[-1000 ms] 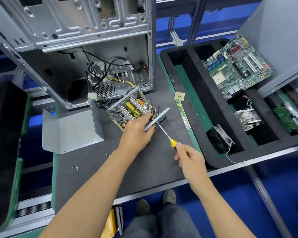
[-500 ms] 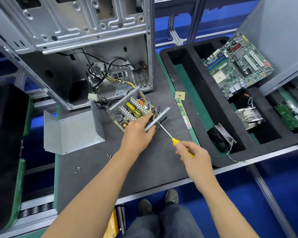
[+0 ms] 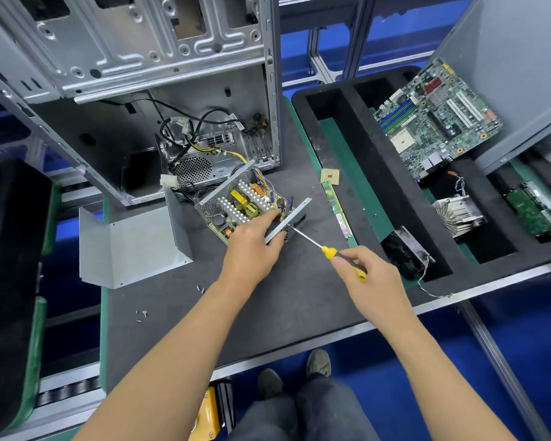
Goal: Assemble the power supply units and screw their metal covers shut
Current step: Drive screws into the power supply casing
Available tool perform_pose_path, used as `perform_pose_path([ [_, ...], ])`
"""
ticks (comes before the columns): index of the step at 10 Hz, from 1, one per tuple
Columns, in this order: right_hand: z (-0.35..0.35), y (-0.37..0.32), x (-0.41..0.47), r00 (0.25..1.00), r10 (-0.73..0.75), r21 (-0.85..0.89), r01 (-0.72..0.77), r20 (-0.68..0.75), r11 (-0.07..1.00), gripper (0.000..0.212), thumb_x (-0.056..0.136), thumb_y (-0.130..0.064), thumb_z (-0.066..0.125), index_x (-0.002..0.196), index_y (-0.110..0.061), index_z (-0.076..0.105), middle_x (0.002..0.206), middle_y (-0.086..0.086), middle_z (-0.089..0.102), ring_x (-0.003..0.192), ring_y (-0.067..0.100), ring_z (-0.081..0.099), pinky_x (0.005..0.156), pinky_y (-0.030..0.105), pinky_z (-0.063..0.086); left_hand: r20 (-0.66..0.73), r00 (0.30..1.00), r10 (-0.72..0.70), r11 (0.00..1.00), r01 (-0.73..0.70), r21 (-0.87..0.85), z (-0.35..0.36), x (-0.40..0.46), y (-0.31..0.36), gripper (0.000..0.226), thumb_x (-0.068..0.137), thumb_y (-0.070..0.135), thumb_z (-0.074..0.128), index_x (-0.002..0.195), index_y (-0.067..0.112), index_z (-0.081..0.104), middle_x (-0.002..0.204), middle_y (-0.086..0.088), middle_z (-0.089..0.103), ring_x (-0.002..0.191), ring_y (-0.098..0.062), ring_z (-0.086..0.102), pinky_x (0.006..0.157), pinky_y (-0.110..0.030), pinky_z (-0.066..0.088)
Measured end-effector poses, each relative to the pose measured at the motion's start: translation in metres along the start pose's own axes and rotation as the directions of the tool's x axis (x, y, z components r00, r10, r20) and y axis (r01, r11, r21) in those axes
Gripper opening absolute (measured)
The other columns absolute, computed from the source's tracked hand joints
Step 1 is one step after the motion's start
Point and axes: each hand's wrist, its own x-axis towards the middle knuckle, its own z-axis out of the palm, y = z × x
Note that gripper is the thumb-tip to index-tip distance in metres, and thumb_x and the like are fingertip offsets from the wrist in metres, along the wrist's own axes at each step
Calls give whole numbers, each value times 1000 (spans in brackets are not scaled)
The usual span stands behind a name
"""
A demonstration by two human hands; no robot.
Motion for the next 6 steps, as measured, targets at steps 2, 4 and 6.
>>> perform_pose_path([
  [2, 11, 3, 5, 866, -491, -474, 395, -94, 787, 25, 99, -26, 61, 82, -12, 74, 58, -2, 46, 52, 19, 39, 46, 30, 37, -24, 1000, 3, 1000, -3, -8, 0, -1, -1, 40, 88, 15, 70, 127, 12, 66, 101, -5, 74, 89, -28, 66, 77, -33, 50],
  [4, 5, -6, 10, 817, 388, 429, -561, 427, 708, 39, 96, -49, 58, 99, -11, 69, 60, -8, 43, 47, 10, 28, 40, 21, 27, -25, 1000, 19, 1000, -19, -5, 0, 0, -1, 40, 87, 14, 71, 127, 11, 66, 104, -7, 74, 92, -30, 67, 78, -33, 50],
  [6, 18, 5, 0, 929, -370, -432, 334, 1, 838, 19, 95, -28, 65, 90, -11, 71, 68, 3, 51, 51, 21, 43, 44, 32, 40, -29, 1000, 3, 1000, -3, -17, 1, -1, -2, 43, 88, 14, 71, 130, 11, 64, 108, -7, 74, 95, -29, 67, 83, -35, 52],
])
